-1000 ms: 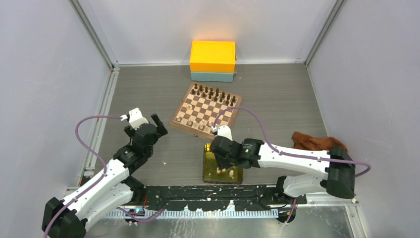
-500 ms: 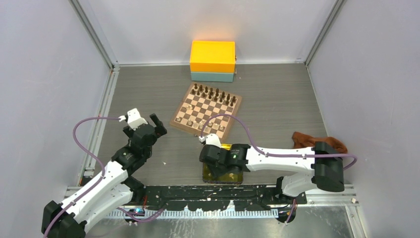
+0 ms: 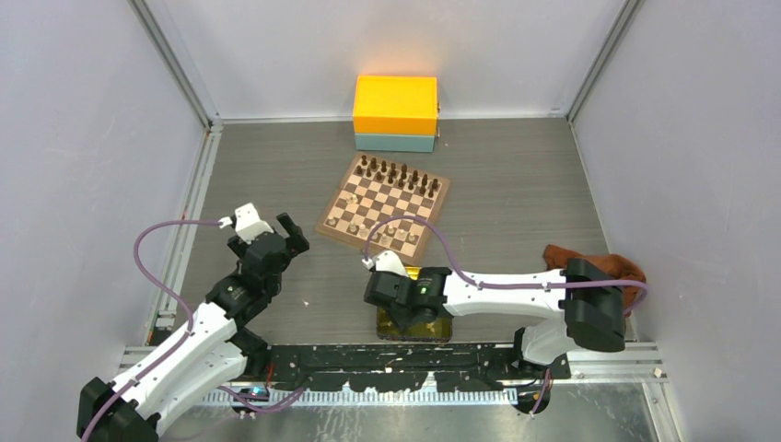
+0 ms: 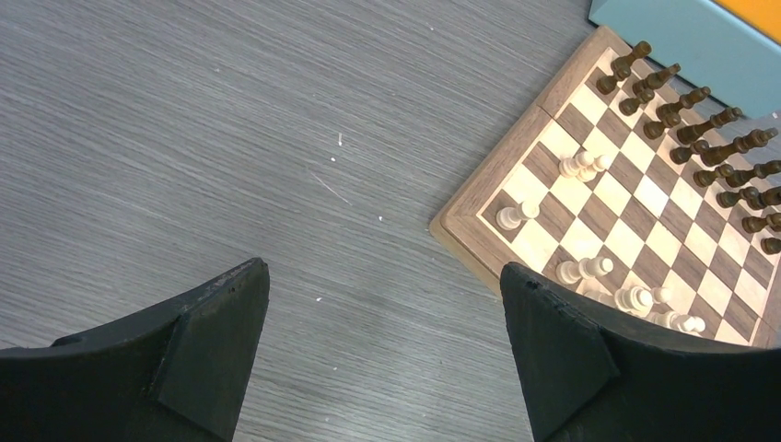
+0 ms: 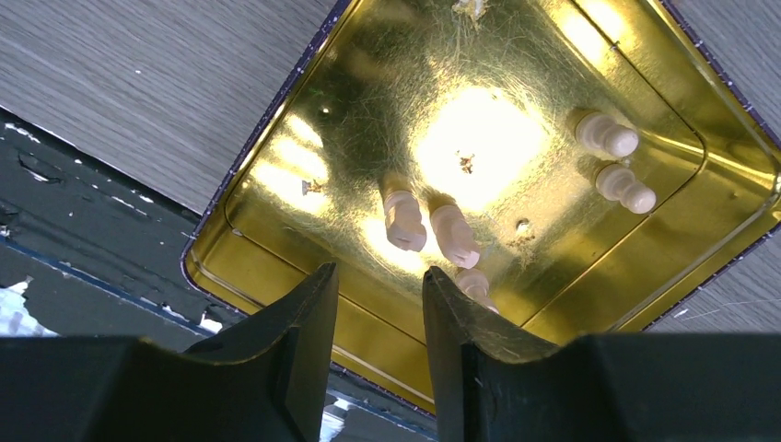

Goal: Set up the chess pieces on the board
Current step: Pick up the chess piece from the storage box.

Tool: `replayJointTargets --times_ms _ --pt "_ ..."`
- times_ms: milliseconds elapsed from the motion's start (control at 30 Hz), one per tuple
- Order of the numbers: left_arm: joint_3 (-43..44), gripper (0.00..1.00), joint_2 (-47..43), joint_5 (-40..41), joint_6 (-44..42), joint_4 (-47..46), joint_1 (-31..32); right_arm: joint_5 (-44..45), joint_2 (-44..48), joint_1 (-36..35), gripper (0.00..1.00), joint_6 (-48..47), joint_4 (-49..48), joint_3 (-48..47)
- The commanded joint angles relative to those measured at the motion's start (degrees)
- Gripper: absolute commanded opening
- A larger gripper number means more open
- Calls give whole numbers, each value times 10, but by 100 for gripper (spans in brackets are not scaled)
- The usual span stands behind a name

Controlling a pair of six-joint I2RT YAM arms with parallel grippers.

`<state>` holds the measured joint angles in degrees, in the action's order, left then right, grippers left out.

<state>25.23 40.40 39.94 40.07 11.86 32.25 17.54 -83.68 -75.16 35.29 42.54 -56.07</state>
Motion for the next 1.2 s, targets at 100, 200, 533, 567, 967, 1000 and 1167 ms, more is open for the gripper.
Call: replayJointTargets --times_ms 100,200,533,567,967,1000,1167 --pt "-3 96 -5 13 2 -22 2 18 2 10 45 -14 -13 -10" --pt "-4 96 -3 13 3 -24 2 12 3 16 45 -15 -22 -4" --pt "-7 96 1 15 3 -30 2 -9 -5 33 44 -15 -45 10" --pt "-7 96 1 14 3 -31 2 -11 -6 34 44 -15 -47 10" --pt "-10 96 5 16 2 -37 2 -22 -16 36 41 -4 -55 16" --pt "-11 96 5 16 3 -38 2 -21 -14 36 40 -3 -55 17" --pt "-12 96 8 15 4 -41 2 -21 -9 36 39 1 -52 20"
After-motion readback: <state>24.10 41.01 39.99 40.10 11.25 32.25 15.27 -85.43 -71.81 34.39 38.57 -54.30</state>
